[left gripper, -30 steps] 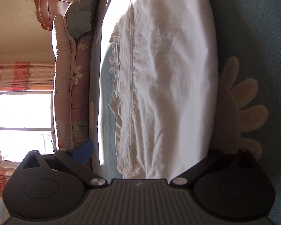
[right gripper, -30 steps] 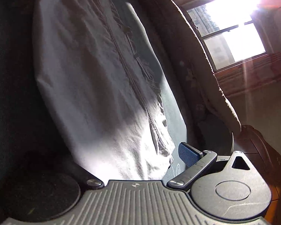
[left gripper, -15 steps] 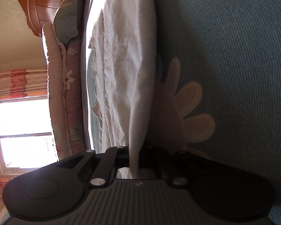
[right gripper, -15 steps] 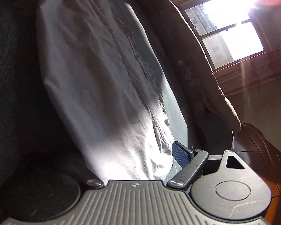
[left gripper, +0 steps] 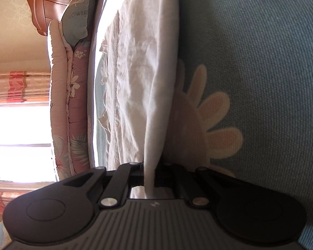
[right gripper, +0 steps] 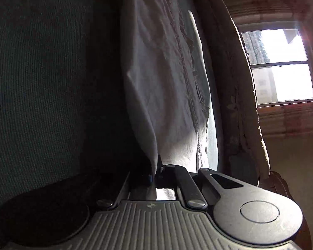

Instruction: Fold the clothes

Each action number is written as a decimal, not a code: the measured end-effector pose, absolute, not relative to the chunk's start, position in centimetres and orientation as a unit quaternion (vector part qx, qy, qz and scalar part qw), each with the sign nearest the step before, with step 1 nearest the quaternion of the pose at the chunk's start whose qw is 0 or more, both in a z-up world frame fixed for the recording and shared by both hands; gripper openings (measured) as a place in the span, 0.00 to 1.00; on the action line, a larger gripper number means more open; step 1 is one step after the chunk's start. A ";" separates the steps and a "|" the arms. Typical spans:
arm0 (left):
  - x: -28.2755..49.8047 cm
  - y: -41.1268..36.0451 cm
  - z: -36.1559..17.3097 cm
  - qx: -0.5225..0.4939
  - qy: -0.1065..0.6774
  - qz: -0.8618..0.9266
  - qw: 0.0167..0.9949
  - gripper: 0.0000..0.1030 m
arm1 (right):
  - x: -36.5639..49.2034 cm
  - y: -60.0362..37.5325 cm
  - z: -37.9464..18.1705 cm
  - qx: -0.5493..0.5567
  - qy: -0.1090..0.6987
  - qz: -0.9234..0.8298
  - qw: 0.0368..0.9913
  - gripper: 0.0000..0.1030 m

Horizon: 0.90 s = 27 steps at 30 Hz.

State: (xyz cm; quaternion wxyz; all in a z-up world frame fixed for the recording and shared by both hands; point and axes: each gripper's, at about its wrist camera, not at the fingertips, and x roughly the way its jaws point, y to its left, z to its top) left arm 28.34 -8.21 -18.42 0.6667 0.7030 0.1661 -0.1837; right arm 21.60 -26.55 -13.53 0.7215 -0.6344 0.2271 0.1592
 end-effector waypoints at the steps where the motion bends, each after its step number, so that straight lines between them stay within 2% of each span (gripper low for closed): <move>1: 28.4 -8.2 -18.4 0.702 0.166 -0.184 0.668 0.00 | 21.6 -26.4 -13.5 -0.644 0.228 0.159 0.713 0.07; 2: 28.4 -8.2 -18.4 0.701 0.166 -0.185 0.669 0.00 | 21.5 -26.4 -13.6 -0.653 0.225 0.162 0.704 0.06; 5: 28.8 -8.2 -18.4 0.700 0.166 -0.186 0.669 0.00 | 21.2 -26.5 -13.9 -0.684 0.202 0.157 0.683 0.17; 7: 29.2 -8.2 -18.3 0.700 0.164 -0.188 0.669 0.00 | 21.4 -26.7 -13.4 -0.677 0.197 0.150 0.693 0.35; 8: 29.3 -8.3 -18.3 0.700 0.163 -0.188 0.670 0.00 | 21.7 -26.9 -12.9 -0.668 0.200 0.145 0.702 0.40; 9: 29.4 -8.3 -18.3 0.699 0.163 -0.189 0.671 0.00 | 21.9 -27.4 -12.7 -0.661 0.203 0.139 0.709 0.54; 10: 29.5 -8.3 -18.3 0.697 0.163 -0.189 0.672 0.00 | 22.1 -27.8 -12.5 -0.654 0.205 0.133 0.716 0.61; 11: 29.2 -8.2 -18.3 0.697 0.163 -0.189 0.672 0.00 | 22.3 -28.2 -12.3 -0.646 0.208 0.126 0.723 0.62; 14: 29.0 -8.1 -18.3 0.694 0.165 -0.189 0.675 0.00 | 22.3 -29.1 -12.3 -0.640 0.202 0.111 0.733 0.60; 17: 29.2 -8.2 -18.3 0.694 0.168 -0.191 0.674 0.00 | 22.4 -27.8 -13.2 -0.659 0.195 0.107 0.718 0.48; 21: 29.5 -8.3 -18.2 0.692 0.167 -0.191 0.675 0.00 | 23.2 -26.9 -13.7 -0.654 0.213 0.123 0.716 0.22; 23: 29.7 -8.2 -18.2 0.690 0.167 -0.192 0.678 0.00 | 23.0 -27.4 -14.1 -0.661 0.207 0.132 0.709 0.19; 24: 29.8 -8.2 -18.2 0.688 0.167 -0.193 0.679 0.00 | 22.9 -27.5 -14.5 -0.667 0.208 0.135 0.703 0.10; 25: 29.8 -8.1 -18.2 0.688 0.167 -0.193 0.680 0.00 | 22.8 -27.5 -14.8 -0.673 0.208 0.137 0.697 0.06; 27: 29.7 -8.0 -18.2 0.688 0.167 -0.192 0.680 0.00 | 22.8 -27.4 -15.4 -0.679 0.203 0.129 0.694 0.06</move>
